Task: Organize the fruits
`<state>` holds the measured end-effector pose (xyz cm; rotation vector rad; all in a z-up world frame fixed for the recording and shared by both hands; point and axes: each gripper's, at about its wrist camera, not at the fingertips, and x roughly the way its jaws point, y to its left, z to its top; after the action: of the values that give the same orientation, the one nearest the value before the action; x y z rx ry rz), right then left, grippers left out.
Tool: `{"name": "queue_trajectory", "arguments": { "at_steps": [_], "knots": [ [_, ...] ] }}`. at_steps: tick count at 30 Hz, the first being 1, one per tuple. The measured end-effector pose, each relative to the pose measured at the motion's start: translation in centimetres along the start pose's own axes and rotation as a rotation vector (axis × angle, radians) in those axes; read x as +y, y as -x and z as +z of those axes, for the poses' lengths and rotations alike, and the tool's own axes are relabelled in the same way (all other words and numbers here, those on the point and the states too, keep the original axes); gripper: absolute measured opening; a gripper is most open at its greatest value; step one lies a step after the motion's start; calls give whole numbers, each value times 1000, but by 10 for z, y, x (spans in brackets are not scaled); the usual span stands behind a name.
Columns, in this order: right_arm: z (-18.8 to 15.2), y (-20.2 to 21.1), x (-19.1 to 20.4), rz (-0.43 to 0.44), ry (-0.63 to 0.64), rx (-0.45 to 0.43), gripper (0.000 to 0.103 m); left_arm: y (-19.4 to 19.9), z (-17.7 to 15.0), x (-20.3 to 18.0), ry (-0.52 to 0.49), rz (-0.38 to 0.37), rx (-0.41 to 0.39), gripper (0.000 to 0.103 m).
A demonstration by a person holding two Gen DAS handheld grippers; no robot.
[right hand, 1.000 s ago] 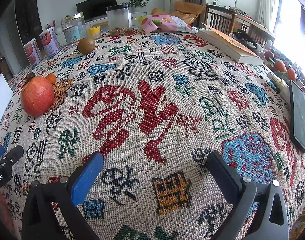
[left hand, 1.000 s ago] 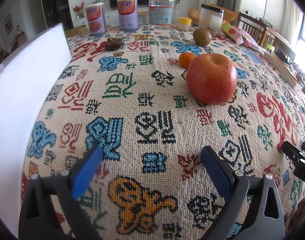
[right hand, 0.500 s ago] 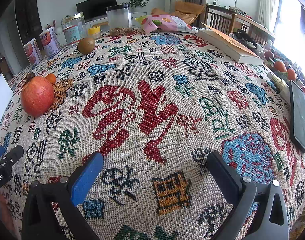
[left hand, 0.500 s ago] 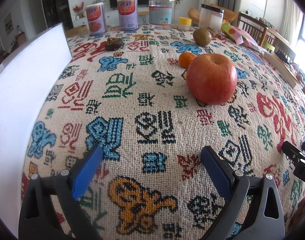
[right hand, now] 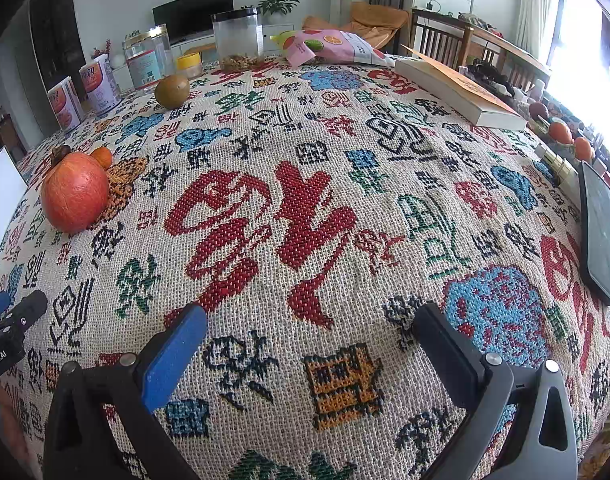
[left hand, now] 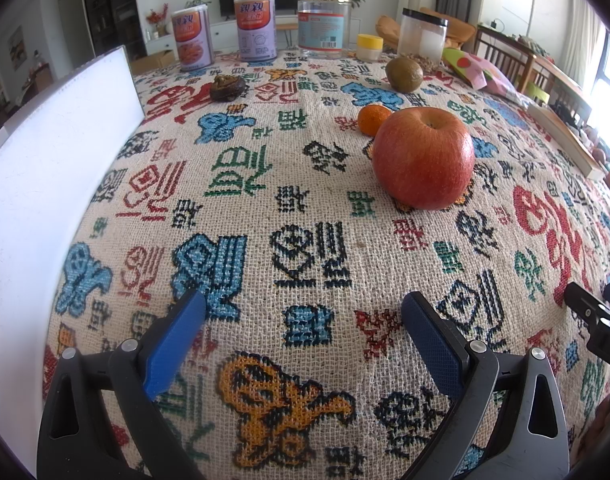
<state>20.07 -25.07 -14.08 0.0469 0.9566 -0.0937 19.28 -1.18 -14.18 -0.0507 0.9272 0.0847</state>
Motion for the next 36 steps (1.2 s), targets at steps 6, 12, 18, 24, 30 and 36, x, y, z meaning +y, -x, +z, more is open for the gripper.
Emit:
{"name": "queue_trajectory", "arguments": {
  "at_steps": [6,12,18,24,30,36],
  "knots": [
    [0,0,0,0,0,0,103,0,0,1,3,-6,0,99],
    [0,0,0,1,0,0,103,5,0,13,58,-85,-25,99],
    [0,0,0,1,0,0,103,13,1,26,136,-156,-23,99],
    [0,0,-1,2,0,0,103,27,34,20,179,-268,-40,98],
    [0,0,0,3,-1,0,103,12,120,43,326,-272,-20,98],
    [1,-1,-1,3,-1,0,103,-68,175,90,417,-141,66,98]
  ]
}}
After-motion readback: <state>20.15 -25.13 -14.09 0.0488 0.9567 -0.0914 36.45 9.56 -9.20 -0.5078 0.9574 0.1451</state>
